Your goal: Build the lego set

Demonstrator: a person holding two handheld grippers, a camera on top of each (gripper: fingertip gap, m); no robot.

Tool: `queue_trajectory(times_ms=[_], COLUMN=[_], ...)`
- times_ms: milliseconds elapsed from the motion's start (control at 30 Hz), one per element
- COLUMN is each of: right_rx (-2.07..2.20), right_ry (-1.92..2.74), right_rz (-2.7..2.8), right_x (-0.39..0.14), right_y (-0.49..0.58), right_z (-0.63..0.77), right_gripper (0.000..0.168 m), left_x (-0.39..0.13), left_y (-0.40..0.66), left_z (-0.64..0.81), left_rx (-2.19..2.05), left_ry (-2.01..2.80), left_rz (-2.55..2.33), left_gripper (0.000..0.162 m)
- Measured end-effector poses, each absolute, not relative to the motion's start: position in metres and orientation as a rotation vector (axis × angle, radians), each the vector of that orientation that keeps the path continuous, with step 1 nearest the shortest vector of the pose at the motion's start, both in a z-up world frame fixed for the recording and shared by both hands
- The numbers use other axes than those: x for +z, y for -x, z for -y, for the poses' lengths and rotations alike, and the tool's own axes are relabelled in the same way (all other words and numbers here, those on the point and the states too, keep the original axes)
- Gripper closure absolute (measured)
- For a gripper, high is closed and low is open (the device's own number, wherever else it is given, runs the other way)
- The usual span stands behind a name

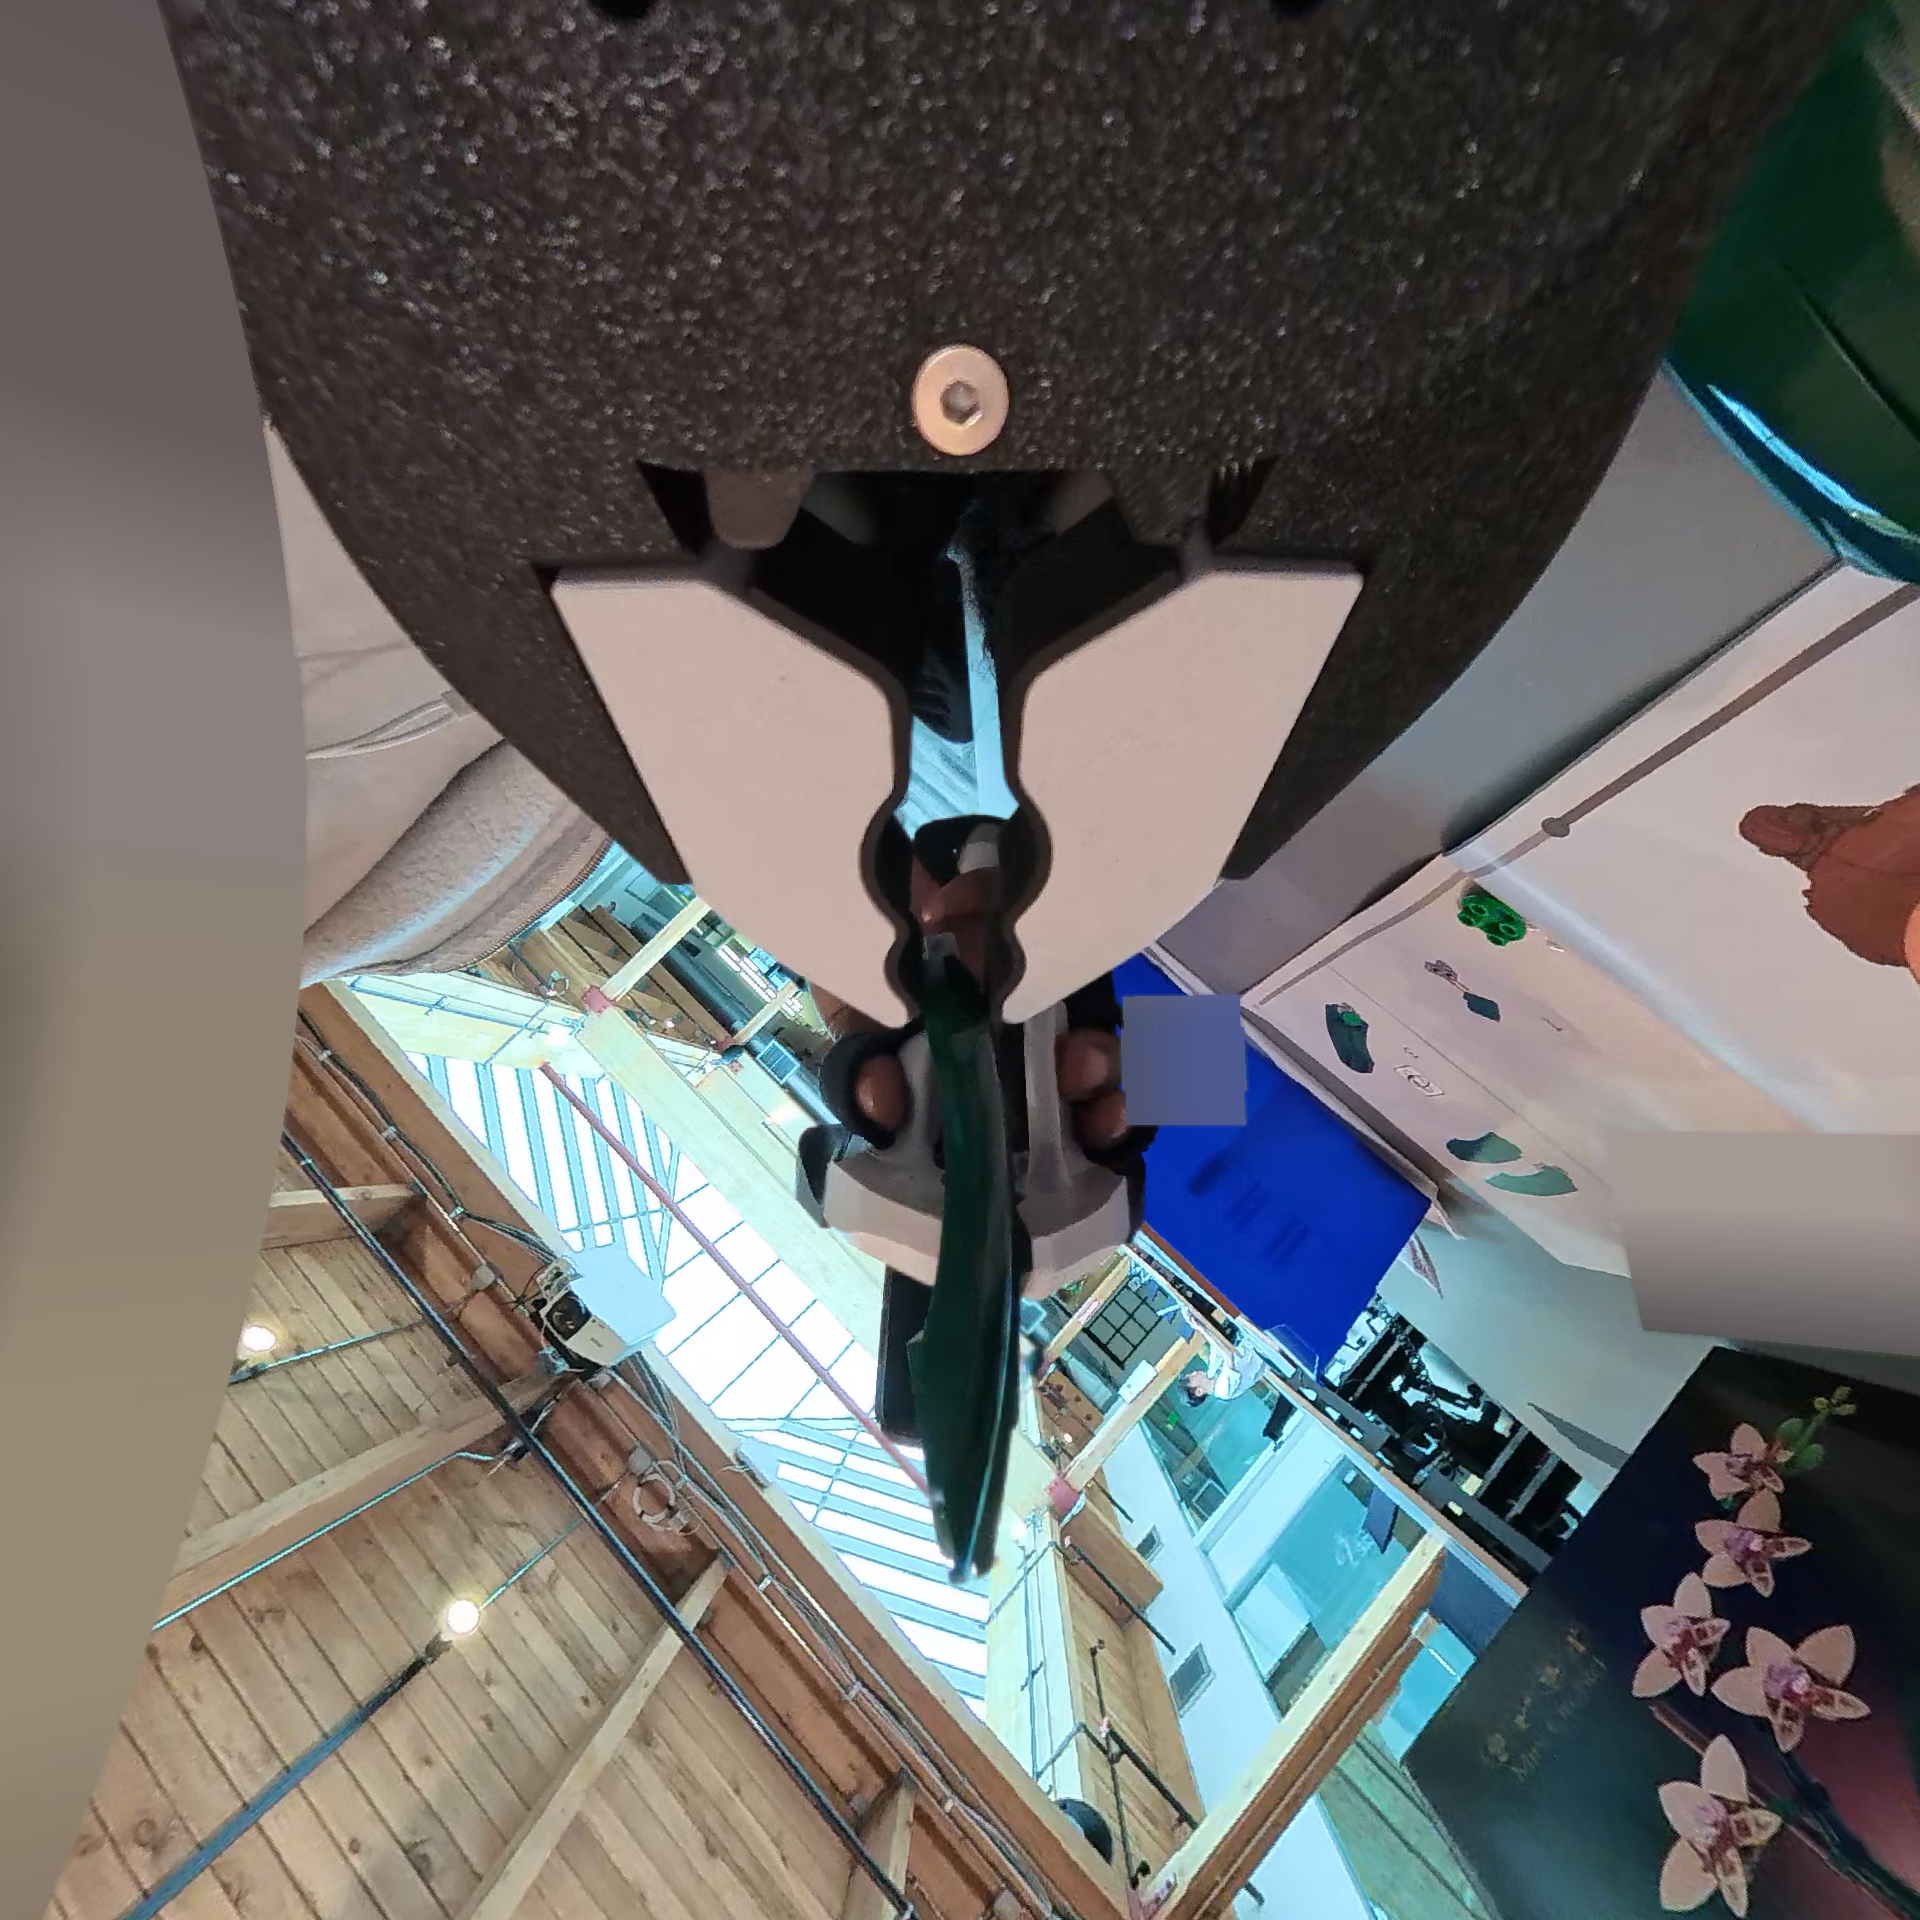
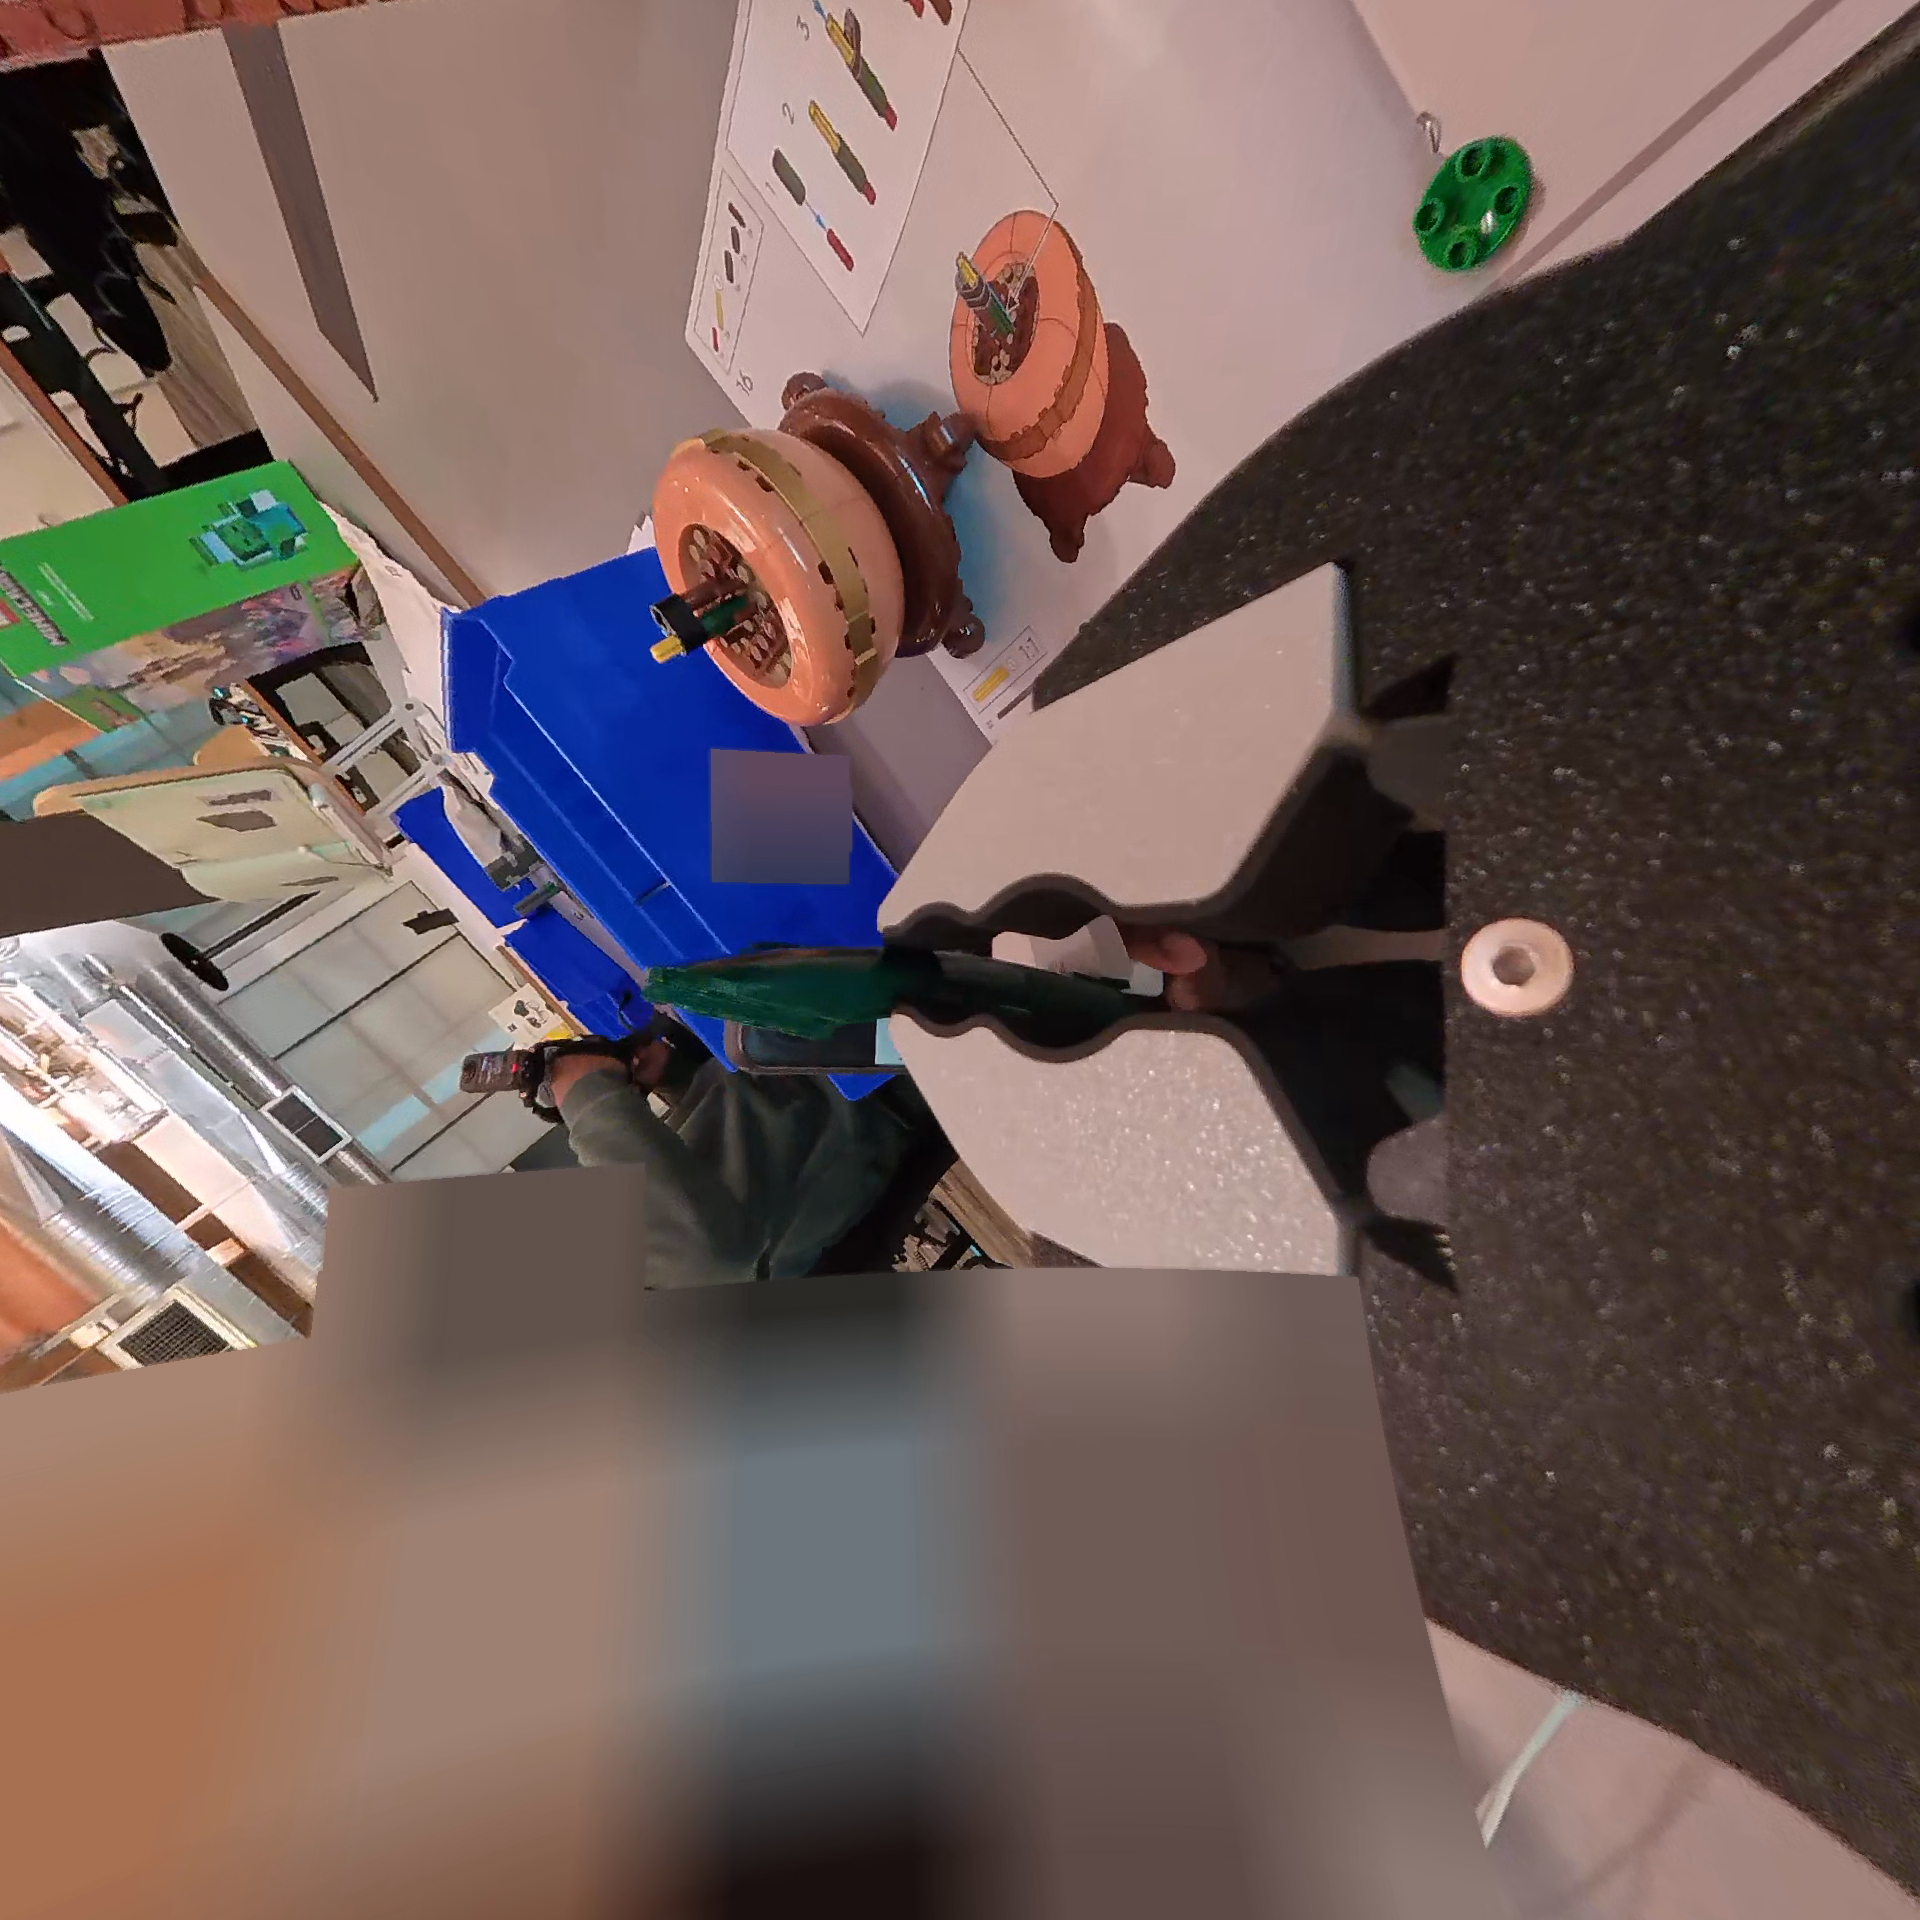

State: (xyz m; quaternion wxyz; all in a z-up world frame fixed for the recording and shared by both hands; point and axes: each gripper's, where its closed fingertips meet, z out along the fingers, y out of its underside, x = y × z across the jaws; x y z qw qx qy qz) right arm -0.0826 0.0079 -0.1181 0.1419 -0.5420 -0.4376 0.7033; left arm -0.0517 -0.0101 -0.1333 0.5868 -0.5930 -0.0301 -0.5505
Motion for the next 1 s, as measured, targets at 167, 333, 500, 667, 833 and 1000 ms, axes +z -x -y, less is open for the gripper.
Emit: queue_trajectory(times_ms=[167, 333, 500, 667, 833, 1000], right_rx=[1.981, 1.958, 1.924, 1.976, 2.002, 1.978], right_ry=[1.541, 1.526, 1.508, 1.469, 1.394, 1.373], right_rz=[1.279, 1.289, 1.288, 1.329, 1.388, 1.62], right_x=[-0.117, -0.117, -0.119, -0.116, -0.108, -0.128], right_y=[0.083, 0.084, 0.084, 0.083, 0.072, 0.066], right_z=[-0.006, -0.003, -0.003, 0.004, -0.002, 0.019], right_gripper=[0.16, 0.16, 0.16, 0.158, 0.126, 0.129], left_x=[-0.13, -0.129, -0.133, -0.133, -0.132, -0.135], left_y=[0.052, 0.053, 0.053, 0.052, 0.051, 0.043], left_z=[0.009, 0.007, 0.005, 0.007, 0.011, 0.013], left_rx=[-1.3, -1.292, -1.26, -1.243, -1.22, -1.213], left_ry=[1.35, 1.344, 1.372, 1.361, 1.362, 1.405], left_rz=[0.078, 0.084, 0.076, 0.043, 0.002, -0.068], left_gripper=[0.148, 0.152, 0.153, 0.154, 0.154, 0.154])
